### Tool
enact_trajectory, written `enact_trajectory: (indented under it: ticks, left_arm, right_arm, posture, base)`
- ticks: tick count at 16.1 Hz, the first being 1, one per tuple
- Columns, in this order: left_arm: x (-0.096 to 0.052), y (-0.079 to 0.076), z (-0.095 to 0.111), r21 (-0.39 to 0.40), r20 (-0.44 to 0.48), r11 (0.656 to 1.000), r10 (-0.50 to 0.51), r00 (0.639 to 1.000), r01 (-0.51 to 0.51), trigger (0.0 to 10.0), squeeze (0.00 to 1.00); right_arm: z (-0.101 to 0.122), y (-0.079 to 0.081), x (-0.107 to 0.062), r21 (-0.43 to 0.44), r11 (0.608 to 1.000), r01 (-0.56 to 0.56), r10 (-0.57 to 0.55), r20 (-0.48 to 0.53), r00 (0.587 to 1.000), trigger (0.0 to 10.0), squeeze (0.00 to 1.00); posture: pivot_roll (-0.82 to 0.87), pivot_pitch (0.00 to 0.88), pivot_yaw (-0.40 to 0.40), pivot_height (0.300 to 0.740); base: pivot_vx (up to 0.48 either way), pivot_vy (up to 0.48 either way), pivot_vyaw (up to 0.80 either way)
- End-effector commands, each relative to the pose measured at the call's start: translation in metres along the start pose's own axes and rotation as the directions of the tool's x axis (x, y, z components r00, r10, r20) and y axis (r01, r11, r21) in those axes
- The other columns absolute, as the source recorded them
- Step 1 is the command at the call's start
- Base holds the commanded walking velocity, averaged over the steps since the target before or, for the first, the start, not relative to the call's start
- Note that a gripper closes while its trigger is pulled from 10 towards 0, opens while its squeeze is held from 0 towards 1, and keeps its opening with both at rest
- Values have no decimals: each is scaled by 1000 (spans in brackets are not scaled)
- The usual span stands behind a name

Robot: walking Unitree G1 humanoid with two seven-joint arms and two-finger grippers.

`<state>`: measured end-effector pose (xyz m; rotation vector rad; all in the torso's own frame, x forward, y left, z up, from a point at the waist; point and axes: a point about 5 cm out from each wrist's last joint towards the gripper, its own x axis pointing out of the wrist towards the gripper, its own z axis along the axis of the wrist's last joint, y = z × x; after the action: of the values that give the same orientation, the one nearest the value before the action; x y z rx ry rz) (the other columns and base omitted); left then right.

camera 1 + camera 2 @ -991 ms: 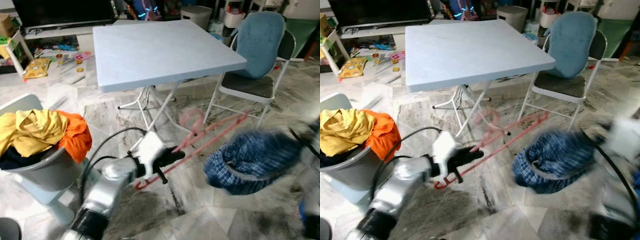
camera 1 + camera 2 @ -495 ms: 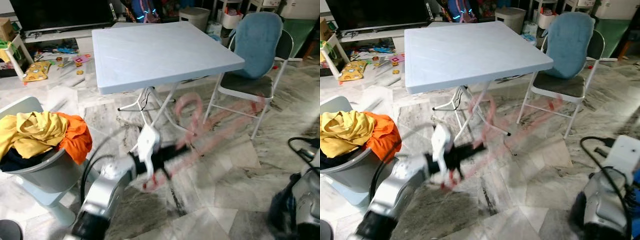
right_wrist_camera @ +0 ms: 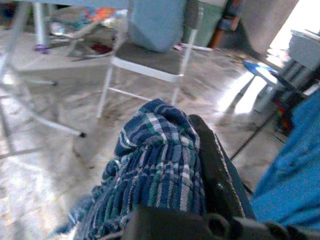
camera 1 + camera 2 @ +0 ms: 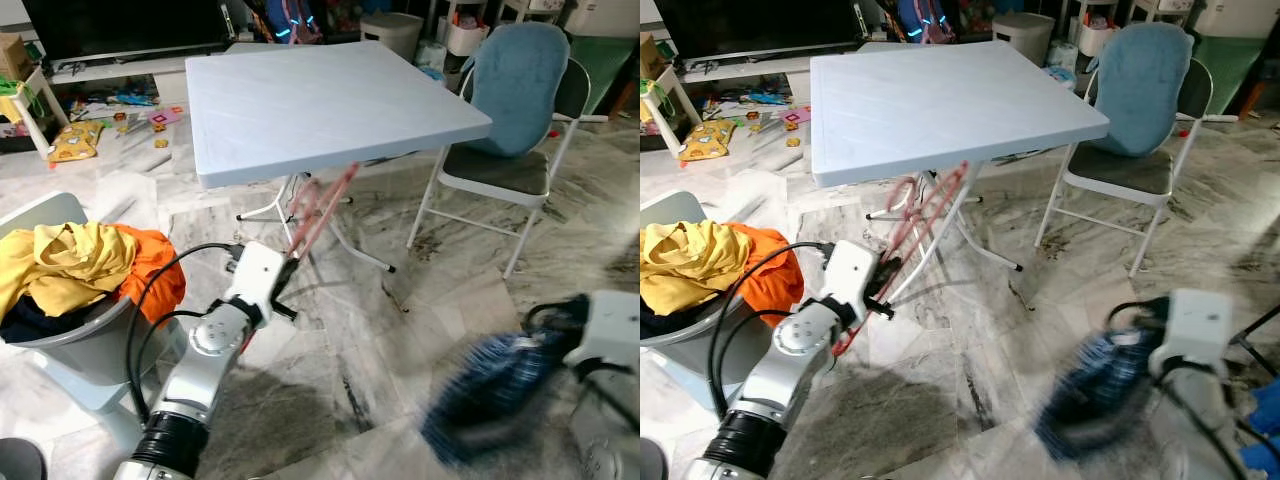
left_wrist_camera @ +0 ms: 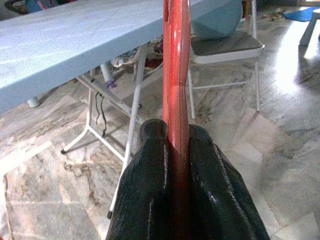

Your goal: Hang hanger

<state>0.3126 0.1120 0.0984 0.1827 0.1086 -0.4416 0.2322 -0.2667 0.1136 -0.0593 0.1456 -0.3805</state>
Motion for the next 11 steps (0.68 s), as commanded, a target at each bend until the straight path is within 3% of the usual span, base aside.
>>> enact_trajectory:
  ticks: [1,2,3,4,7,9,11]
  left_arm:
    - [0,-1,-8,-54,-21,999,2,1000,-3,10000,0]
    - [1,-3,-9,-65,-20,998,1,1000,-2,10000,0]
    - [3,-5,-10,-69,-14,998,1,1000,-2,10000,0]
    - [5,-5,-8,-72,-6,997,6,1000,-6,10000,0]
    - [10,-5,-7,-100,14,994,34,999,-32,10000,0]
    - [12,3,-7,-100,18,992,78,997,-75,10000,0]
    - [13,6,-8,-106,19,990,99,995,-97,10000,0]
  right_arm:
    - [13,17,-5,11,995,-98,97,81,992,745,0]
    - [15,23,-7,10,993,-122,120,99,988,941,0]
    - [16,29,-8,18,991,-131,128,114,985,4118,0]
    - [15,34,-9,35,991,-129,124,121,985,10000,0]
    - [12,48,-16,21,990,-140,134,163,977,10000,0]
    - [6,47,-20,100,990,-99,84,145,986,10000,0]
    - [-2,50,-24,96,990,-102,89,127,988,10000,0]
  posture:
    - [20,0,13,740]
    - [22,0,12,740]
    - [31,0,4,740]
    - [39,0,-4,740]
    - [53,0,-24,740]
    - [57,0,-28,740]
    - [55,0,-26,740]
  base:
    - [0,0,0]
    - [0,0,0]
    - [0,0,0]
    - [0,0,0]
    - [296,0,0]
    - [382,0,0]
    - [386,0,0]
